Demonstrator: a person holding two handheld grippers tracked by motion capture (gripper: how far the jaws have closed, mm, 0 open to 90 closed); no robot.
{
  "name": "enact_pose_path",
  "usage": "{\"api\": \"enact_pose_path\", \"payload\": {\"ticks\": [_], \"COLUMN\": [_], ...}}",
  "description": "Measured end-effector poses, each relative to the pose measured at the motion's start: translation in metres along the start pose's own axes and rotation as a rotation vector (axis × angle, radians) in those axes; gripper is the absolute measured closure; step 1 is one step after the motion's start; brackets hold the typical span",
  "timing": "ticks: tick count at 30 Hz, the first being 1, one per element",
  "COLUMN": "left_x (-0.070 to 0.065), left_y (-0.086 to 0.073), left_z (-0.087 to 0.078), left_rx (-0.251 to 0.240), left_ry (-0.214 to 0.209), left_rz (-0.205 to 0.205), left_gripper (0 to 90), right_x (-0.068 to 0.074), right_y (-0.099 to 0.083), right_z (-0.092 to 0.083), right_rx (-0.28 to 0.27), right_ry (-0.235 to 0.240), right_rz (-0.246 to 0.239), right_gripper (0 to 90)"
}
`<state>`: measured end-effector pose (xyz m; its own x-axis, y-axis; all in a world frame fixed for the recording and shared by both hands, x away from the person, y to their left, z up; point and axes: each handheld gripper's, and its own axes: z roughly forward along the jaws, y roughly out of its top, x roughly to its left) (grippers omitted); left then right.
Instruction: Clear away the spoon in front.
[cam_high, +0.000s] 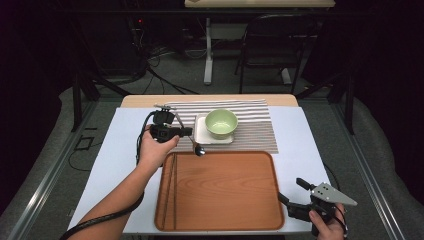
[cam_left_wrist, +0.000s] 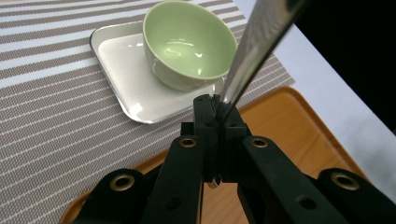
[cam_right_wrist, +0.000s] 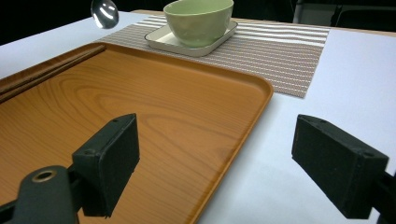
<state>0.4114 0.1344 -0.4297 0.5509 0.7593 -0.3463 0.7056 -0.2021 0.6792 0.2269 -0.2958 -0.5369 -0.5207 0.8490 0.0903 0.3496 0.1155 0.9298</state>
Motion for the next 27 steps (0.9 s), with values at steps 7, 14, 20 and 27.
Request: {"api": "enact_pose_path", "payload": {"ticks": [7, 14, 20, 27], "left_x": [-0.002, -0.005, -0.003, -0.001], "left_y": [-0.022, -0.044, -0.063, -0.086], "left_z": [-0.002, -0.003, -0.009, -0.022], "left_rx": [0.028, 0.048, 0.060, 0.060], "left_ry": [-0.021, -0.049, -0.070, -0.095], "left_rz": [0.008, 0.006, -0.009, -0.044], "left_gripper": [89.5, 89.5, 89.5, 89.5], "right_x": [0.000, 0.000, 0.000, 0.000], "right_y": [0.000, 0.000, 0.000, 0.000], "right_z": [0.000, 0.000, 0.000, 0.000], "right_rx": [0.000, 0.001, 0.001, 0.003], "right_ry": [-0.001, -0.004, -0.006, -0.008], "right_rz": [0.000, 0.001, 0.000, -0.001], "right_gripper": [14.6, 14.7, 14.7, 14.6]}}
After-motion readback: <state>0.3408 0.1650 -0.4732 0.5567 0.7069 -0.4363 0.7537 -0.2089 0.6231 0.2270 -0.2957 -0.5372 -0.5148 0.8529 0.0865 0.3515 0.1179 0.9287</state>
